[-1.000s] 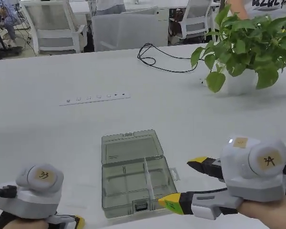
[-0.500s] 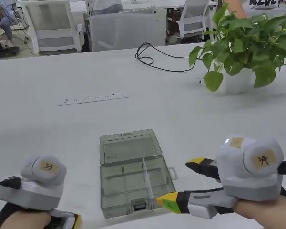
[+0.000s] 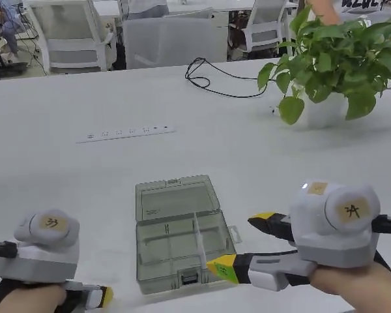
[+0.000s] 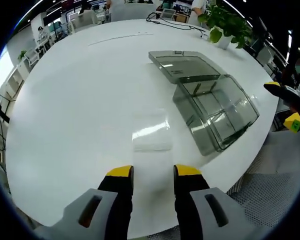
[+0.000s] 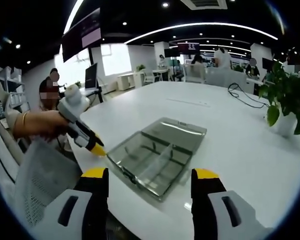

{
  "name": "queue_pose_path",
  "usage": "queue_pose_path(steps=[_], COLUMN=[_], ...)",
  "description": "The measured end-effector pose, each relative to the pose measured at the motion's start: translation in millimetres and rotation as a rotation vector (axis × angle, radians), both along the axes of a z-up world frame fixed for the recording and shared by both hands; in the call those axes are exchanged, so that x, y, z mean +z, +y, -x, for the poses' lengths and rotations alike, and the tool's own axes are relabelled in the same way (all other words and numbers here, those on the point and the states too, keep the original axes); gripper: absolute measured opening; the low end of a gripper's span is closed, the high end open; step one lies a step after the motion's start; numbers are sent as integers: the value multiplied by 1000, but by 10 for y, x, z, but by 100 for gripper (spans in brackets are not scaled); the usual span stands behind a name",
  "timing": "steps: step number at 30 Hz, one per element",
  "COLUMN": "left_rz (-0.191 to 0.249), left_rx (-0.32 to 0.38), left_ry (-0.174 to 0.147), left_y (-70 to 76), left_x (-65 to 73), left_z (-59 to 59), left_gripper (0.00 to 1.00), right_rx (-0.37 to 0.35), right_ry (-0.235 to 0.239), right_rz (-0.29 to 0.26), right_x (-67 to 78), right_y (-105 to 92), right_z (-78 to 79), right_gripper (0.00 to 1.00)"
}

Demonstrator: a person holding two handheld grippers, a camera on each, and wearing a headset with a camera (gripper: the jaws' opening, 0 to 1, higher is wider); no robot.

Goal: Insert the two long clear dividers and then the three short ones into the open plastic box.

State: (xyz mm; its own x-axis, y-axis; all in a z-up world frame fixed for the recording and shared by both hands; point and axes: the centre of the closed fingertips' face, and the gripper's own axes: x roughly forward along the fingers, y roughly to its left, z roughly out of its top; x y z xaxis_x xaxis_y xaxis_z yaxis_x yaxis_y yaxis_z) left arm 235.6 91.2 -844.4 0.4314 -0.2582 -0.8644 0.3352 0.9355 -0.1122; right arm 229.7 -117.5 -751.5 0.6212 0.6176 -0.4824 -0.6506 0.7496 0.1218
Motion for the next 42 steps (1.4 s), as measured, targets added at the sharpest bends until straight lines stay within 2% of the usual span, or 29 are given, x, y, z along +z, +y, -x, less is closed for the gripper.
queue_pose_path(steps=[4,7,9,10,12,14,15,18,20,22,25,27,29,31,33,36,42], left_rz=[14,34,61,68,87,93,115,137,159,176,222,250,292,297,314,337,379], left_rx=[28,64,88,100,119,128,134,148,159,161,164,164,162,152,141,129,92], left_ry=[-22,-51,-92,-99,-136,-144,-173,-192,-220,-232,-229,-231,-254,-277,-318,-348,-423], left_y=[-2,9,-6,1,-3,0,-27,-53,-73,-102,-160,-200,-261,-291,-333,-380,-494], left_x=[46,105,182,219,278,320,359,426,479,525,559,582,637,689,774,851,1016], left_z=[26,26,9,28,10,50,37,95,104,137,167,186,186,191,164,161,155], left_gripper=[30,30,30,30,30,30,30,30,30,30,30,30,30,30,30,30,30], right_rx=[-28,-44,-57,-67,-74,-67,-55,-42,-42,-42,-41,-36,-36,-35,-33,-35,-34], right_ry=[19,29,34,38,47,56,64,79,93,102,95,110,115,131,139,151,140], right_rz=[-50,-88,-119,-146,-173,-195,-204,-245,-275,-295,-352,-376,-390,-410,-420,-442,-487], right_x=[38,79,116,147,171,187,191,223,239,252,322,335,339,339,333,332,403], right_y=[27,61,98,130,168,237,295,428,501,560,686,777,839,913,973,1051,1164], right_z=[-12,-26,-37,-44,-48,-49,-37,-14,-12,-12,-21,-12,-16,-6,-1,-3,-35], right_gripper=[64,62,60,59,56,55,54,52,50,48,41,39,37,36,34,32,26])
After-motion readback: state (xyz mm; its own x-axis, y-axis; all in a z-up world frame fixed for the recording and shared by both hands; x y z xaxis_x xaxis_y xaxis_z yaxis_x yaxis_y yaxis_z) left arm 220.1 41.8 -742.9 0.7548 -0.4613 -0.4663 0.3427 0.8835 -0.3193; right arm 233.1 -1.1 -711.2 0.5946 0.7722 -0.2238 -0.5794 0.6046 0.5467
